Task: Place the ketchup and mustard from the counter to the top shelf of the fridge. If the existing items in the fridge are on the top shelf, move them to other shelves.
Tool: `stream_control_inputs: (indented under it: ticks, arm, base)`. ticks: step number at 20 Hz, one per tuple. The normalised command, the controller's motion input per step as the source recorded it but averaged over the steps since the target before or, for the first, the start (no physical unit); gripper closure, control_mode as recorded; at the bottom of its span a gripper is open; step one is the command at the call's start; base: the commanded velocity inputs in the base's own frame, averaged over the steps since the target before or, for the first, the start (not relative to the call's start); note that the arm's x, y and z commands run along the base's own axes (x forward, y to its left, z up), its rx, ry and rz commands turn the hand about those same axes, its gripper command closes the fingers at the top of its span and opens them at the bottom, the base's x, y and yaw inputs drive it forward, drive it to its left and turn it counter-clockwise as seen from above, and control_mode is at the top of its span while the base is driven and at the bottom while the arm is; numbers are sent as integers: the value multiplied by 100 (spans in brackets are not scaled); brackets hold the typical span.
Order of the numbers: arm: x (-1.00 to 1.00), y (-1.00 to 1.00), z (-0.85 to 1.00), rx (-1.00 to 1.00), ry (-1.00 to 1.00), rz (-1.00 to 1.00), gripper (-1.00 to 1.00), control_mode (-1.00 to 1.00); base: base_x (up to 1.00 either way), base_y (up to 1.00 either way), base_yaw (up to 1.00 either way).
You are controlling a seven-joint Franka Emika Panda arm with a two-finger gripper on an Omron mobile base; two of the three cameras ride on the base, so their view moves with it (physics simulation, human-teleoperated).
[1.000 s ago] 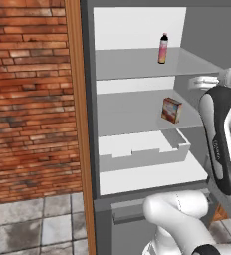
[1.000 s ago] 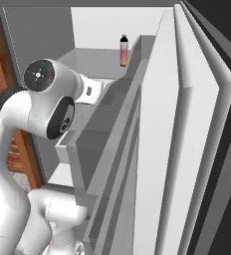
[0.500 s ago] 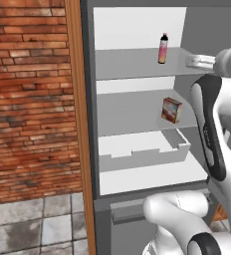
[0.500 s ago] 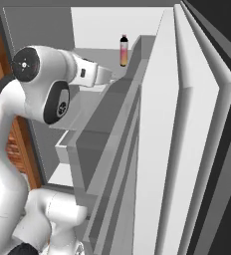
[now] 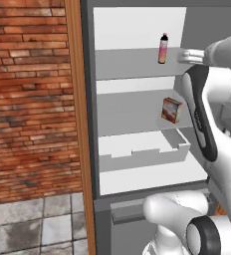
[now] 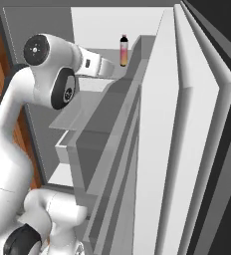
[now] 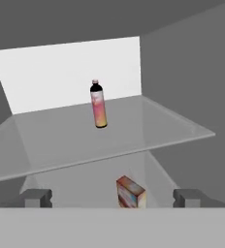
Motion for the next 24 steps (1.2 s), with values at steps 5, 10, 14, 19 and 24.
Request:
stream_control_inputs:
  ticks: [5,10,14,19,24]
  arm:
    - [58,5,0,0,17,2,-100,-100]
    - [64,0,0,0,13,4,-100,-100]
    - [54,0,-8,0,3,2,-100,-100]
    - [49,0,-33,4,0,2,-100,-100]
    - [56,-5,-18,2,0,2,-100,-100]
  base:
    - [0,0,0]
    - [0,0,0]
    - [0,0,0]
    - [0,0,0]
    - [0,0,0]
